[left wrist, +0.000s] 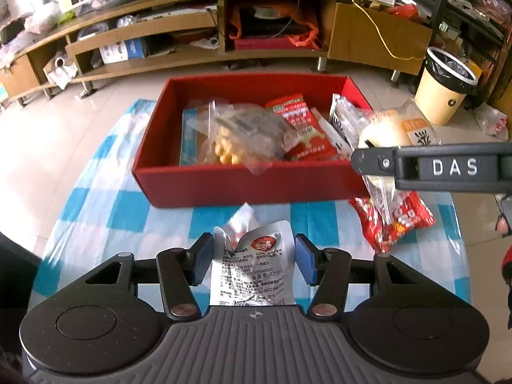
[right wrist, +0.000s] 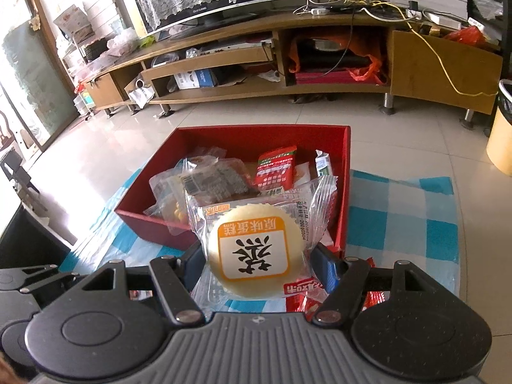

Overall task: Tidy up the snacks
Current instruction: 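Carry the steamed bun and foil packet with both tools over the red box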

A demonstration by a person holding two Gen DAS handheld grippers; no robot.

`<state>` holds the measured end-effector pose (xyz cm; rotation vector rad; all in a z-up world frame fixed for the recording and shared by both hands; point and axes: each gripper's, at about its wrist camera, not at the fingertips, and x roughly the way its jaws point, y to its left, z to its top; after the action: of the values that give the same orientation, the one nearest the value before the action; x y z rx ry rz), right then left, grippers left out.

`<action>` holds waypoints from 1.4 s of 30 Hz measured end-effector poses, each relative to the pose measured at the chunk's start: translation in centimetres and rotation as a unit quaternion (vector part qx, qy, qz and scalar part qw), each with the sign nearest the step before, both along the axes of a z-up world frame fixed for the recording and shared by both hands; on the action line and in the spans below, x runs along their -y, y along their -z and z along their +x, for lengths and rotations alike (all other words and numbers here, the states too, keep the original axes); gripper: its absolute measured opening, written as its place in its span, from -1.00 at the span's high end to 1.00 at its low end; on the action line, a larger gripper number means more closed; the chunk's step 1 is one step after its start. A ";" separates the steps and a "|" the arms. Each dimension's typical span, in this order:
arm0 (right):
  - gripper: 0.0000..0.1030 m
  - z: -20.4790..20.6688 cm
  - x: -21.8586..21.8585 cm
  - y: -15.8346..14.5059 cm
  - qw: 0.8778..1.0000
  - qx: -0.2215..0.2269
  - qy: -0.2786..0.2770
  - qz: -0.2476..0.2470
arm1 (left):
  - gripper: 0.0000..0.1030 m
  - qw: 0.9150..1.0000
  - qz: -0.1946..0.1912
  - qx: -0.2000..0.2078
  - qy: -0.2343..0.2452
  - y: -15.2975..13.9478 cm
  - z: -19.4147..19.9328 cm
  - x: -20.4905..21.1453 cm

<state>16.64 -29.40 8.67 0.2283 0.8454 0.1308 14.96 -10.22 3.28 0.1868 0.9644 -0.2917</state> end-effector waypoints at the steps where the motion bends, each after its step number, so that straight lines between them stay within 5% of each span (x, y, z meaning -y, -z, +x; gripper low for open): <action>1: -0.35 0.1 0.1 0.0 1.000 0.000 0.001 0.000 | -0.21 1.000 0.000 0.002 0.000 -0.1 0.2 0.1; 42: -0.35 5.0 2.6 -0.2 0.999 0.002 0.044 0.012 | -0.21 0.999 0.011 0.052 -0.013 -2.0 8.0 2.3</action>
<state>21.69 -32.04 8.91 0.2883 0.8295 0.0592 23.00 -12.56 5.25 0.2070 0.8672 -0.2454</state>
